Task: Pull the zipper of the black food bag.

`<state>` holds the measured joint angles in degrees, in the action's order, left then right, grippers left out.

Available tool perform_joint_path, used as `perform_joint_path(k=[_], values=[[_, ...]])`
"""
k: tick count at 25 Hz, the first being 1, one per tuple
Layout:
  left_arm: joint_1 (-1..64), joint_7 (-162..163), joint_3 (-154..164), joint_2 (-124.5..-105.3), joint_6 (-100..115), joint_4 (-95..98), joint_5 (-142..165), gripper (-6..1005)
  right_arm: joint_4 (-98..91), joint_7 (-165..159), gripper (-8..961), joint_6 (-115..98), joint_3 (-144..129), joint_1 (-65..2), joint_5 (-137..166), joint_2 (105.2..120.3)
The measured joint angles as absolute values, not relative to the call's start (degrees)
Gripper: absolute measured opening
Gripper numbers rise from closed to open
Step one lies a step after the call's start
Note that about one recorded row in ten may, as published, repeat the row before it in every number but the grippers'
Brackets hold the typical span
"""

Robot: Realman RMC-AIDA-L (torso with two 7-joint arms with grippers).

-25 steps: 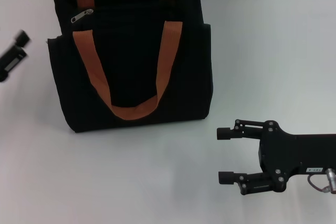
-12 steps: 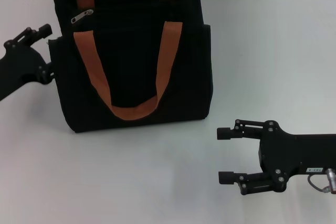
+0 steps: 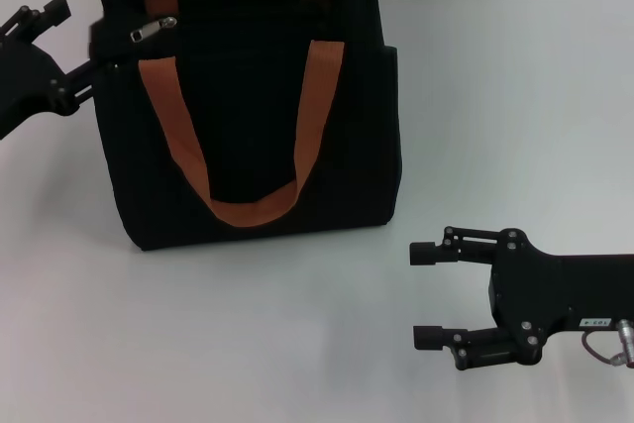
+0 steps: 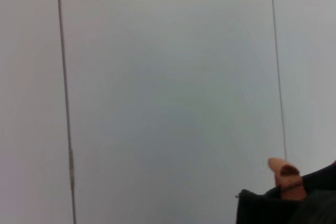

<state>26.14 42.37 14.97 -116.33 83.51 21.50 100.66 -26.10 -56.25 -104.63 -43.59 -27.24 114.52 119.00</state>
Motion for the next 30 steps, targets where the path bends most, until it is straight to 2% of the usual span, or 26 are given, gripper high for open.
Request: perform_joint_path(k=[10,20,30], values=[[25.5,38.8,16.0,-117.20,84.7,22.0,101.2,804,-26.1,-56.3,810,-104.6,-43.5,-27.2,114.5,119.00],[25.4,38.3,16.9,-117.41,85.5,22.2,101.2,391,-26.1,-56.6,809,-106.9,-43.8,-27.8,114.1,119.00],[25.3,35.3,16.5,-118.20,88.3,22.1,100.7,198,-25.9,-64.0,809,-112.6,-43.2,-30.0,108.7,119.01]])
